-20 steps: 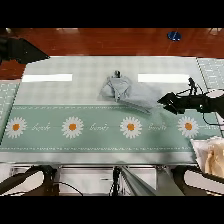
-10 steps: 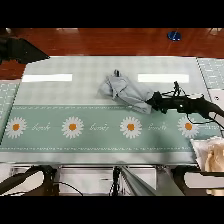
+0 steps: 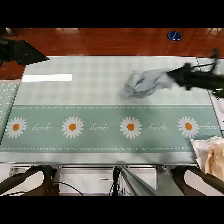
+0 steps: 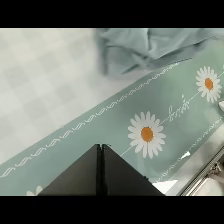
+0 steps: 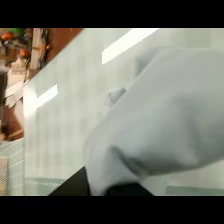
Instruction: Fold the shirts.
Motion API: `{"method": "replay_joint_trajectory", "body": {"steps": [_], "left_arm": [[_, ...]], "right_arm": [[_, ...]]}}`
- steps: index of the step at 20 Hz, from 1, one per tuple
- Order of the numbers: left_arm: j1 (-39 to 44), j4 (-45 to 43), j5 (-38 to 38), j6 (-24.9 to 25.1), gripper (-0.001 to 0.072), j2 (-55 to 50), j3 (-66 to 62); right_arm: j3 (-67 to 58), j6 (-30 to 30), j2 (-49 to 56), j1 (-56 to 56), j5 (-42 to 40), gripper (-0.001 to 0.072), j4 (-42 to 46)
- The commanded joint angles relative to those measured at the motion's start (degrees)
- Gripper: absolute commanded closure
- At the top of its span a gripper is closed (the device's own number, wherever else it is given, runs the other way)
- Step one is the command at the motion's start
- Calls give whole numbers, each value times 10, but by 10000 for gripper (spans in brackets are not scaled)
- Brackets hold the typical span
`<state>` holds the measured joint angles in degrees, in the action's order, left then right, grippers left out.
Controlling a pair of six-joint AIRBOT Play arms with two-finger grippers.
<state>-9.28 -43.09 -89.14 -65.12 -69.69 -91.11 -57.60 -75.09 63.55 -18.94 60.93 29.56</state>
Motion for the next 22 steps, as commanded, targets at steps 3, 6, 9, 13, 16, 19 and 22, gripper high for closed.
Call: {"method": "replay_joint_trajectory", "body": {"steps": [3,6,9,13,16,19,22], "left_arm": [[0,-5,0,0,683,-9,0],[0,-5,0,0,683,-12,0],[0,-5,0,2,683,-12,0],[0,-5,0,2,683,-12,0],[0,-5,0,7,683,-13,0],[0,-5,0,15,683,-21,0],[0,-5,0,17,683,-33,0]], "right_arm": [[-94,-166,-138,-177,176,679,189],[-109,-172,-150,-280,261,678,226],[-109,-167,-150,-364,294,679,251],[-109,-151,-150,-446,327,679,327],[-109,-128,-150,-506,357,679,360],[-132,-110,-149,-560,393,679,360],[-233,-114,-127,-596,429,679,354]]}}
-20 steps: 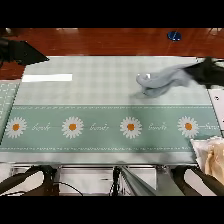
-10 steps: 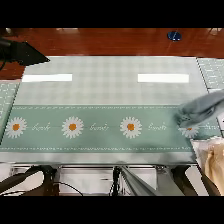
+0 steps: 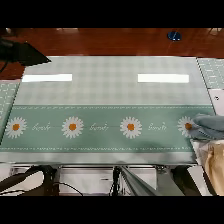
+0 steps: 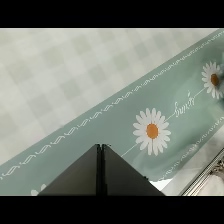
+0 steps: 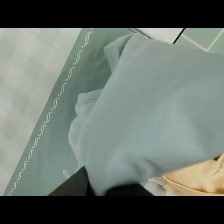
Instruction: Fold the shirts.
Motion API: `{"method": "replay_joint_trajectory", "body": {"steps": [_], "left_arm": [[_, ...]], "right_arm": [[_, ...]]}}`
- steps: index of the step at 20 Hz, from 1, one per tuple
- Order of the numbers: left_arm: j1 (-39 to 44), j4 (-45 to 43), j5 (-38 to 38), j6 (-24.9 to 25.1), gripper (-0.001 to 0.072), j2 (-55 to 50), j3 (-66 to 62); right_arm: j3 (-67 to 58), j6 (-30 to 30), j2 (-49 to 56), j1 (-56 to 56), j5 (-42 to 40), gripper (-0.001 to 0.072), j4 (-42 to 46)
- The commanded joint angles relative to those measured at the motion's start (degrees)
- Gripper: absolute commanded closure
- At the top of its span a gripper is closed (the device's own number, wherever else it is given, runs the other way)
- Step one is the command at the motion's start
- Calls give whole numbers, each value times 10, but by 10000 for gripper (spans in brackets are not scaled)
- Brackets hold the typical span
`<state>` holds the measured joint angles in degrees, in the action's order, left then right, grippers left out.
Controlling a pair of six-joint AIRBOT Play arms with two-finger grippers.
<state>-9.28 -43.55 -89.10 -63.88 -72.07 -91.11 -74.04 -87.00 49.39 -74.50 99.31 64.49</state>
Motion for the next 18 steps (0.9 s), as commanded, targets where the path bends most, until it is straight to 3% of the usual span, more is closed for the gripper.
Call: {"method": "replay_joint_trajectory", "body": {"steps": [1,6,11,14,18], "left_arm": [[0,0,0,5,683,-15,0],[0,0,0,38,683,-31,0],[-1,0,-1,64,683,-31,0],[-4,0,0,71,683,-31,0],[-21,0,27,79,683,-31,0]], "right_arm": [[-113,3,31,-47,72,679,4],[-285,-90,53,-53,71,680,-23],[-295,-147,54,-53,72,679,-69],[-294,-129,41,-53,73,679,51],[-269,-31,16,-53,72,680,294]]}}
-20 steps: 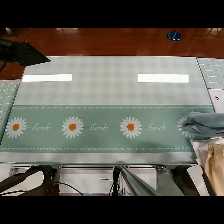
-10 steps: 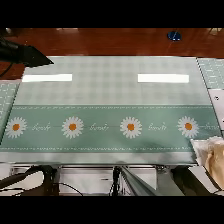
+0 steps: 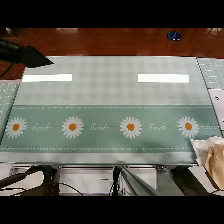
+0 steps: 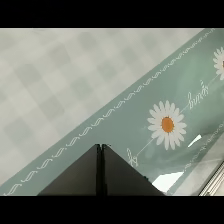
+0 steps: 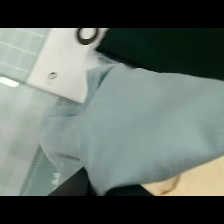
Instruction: Fold the shirts.
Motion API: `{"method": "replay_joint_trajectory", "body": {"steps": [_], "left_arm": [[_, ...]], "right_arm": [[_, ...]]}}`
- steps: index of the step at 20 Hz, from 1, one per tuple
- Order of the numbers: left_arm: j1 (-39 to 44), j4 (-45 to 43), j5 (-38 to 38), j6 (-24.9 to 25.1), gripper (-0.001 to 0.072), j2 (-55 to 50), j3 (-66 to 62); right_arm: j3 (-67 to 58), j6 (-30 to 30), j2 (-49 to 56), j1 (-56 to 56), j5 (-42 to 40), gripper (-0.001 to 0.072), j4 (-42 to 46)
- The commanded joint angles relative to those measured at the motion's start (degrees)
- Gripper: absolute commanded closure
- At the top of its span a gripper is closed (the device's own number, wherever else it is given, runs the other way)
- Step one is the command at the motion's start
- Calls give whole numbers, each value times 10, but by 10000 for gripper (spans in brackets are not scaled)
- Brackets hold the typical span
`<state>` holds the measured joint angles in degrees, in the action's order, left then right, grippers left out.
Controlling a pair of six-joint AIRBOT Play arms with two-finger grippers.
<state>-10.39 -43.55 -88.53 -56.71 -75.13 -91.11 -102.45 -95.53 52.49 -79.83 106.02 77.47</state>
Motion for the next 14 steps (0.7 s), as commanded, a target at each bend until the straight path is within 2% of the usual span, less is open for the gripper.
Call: {"method": "replay_joint_trajectory", "body": {"steps": [1,4,7,11,12,14], "left_arm": [[-14,0,38,8,683,0,0],[-21,0,94,9,683,-2,0],[-25,-1,110,32,682,-5,0],[-28,-1,110,32,683,-6,0],[-28,-1,110,32,683,-8,0],[-28,-1,110,32,683,-12,0]], "right_arm": [[40,54,-20,-3,5,679,160],[157,53,-36,-2,5,679,65],[240,80,-52,-2,3,679,106],[229,67,-49,-2,-39,679,97],[221,64,-46,-2,-46,679,80],[188,43,-25,-2,-54,679,-10]]}}
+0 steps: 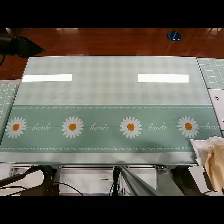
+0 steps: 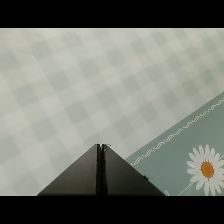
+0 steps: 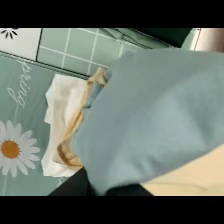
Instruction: Fold the shirts.
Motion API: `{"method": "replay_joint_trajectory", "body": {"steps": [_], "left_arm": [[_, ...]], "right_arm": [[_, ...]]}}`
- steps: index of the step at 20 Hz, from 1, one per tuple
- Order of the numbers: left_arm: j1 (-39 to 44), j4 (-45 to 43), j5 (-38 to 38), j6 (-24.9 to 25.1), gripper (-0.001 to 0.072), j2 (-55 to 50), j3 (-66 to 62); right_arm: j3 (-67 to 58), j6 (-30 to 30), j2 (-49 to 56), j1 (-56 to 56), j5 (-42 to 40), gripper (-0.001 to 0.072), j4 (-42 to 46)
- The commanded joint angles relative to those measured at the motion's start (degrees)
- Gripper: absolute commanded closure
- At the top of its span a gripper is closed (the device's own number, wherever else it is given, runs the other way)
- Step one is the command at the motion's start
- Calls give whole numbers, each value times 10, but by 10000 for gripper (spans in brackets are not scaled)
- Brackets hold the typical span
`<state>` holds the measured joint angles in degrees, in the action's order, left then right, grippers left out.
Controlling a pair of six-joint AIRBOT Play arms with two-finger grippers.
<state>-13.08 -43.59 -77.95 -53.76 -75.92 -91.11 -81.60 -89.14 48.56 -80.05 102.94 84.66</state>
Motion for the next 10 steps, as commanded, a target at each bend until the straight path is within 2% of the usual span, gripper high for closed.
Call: {"method": "replay_joint_trajectory", "body": {"steps": [1,4,5,7,9,10], "left_arm": [[-1,0,4,2,683,-6,0],[-1,0,4,2,682,-12,0],[-1,0,4,2,682,-13,0],[-1,0,4,2,683,-14,0],[-1,0,4,5,683,-14,0],[-1,0,4,7,683,-14,0]], "right_arm": [[-49,-49,31,0,-34,679,-152],[-150,-133,80,0,-99,680,-357],[-187,-150,97,0,-99,679,-383],[-240,-156,120,0,-39,679,-344],[-243,-114,121,0,35,679,-235],[-236,-107,108,-2,35,679,-190]]}}
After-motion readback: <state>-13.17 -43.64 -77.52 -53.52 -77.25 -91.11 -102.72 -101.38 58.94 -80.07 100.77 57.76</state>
